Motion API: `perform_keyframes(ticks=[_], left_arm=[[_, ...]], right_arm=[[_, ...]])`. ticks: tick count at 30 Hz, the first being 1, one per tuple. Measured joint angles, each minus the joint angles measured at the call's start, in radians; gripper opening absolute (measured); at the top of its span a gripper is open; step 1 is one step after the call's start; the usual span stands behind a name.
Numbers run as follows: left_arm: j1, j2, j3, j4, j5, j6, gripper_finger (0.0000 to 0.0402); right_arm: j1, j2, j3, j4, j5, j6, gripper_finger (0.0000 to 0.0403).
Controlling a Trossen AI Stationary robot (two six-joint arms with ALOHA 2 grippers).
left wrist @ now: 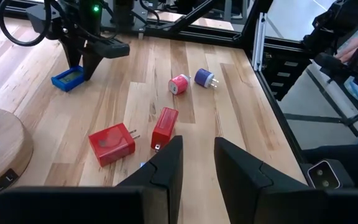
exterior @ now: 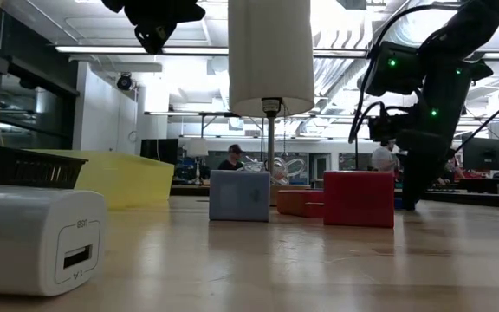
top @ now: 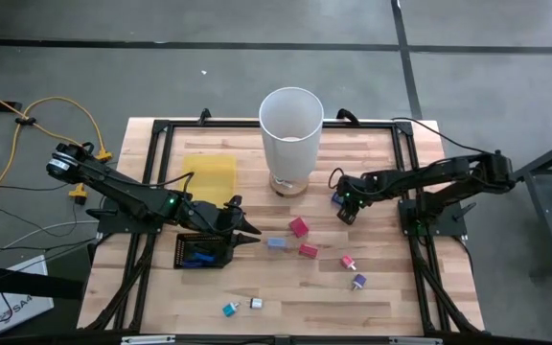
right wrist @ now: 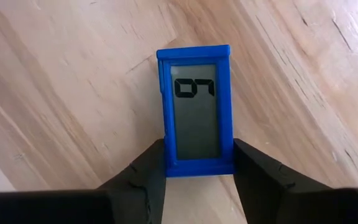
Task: Pick & Place Office items
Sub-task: Put the blue digital clock into the black bin
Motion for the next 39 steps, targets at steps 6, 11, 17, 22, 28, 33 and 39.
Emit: perform_keyframes(ticks=[6,11,17,22,28,33,39], left_arm=[[0.000,0.000,0.000,0.000,0.000,0.000,0.0088],[0.000,0.000,0.000,0.000,0.000,0.000,0.0088],[0.000,0.000,0.000,0.000,0.000,0.000,0.0088],[0.000,0.000,0.000,0.000,0.000,0.000,0.0088],[0.000,0.000,0.000,0.000,0.000,0.000,0.0088],[0.000,0.000,0.000,0.000,0.000,0.000,0.0088],[0.000,0.000,0.000,0.000,0.000,0.000,0.0088]], right_arm=[[0.000,-0.080,0.000,0.002,0.002,-0.035,0.0145],[0.002,-0.211,0.000,0.002,-0.007,-0.059,0.0146],[0.024,-0.361,0.000,0.004,-0.033,-0.076,0.0146],[0.072,-0.393,0.000,0.004,-0.030,-0.068,0.0146],[0.152,-0.365,0.000,0.097,-0.026,-0.046,0.0146],[0.245,-0.306,0.000,0.287,-0.028,-0.047,0.0146],[0.353,-0.187,0.000,0.538,-0.035,-0.047,0.0146]])
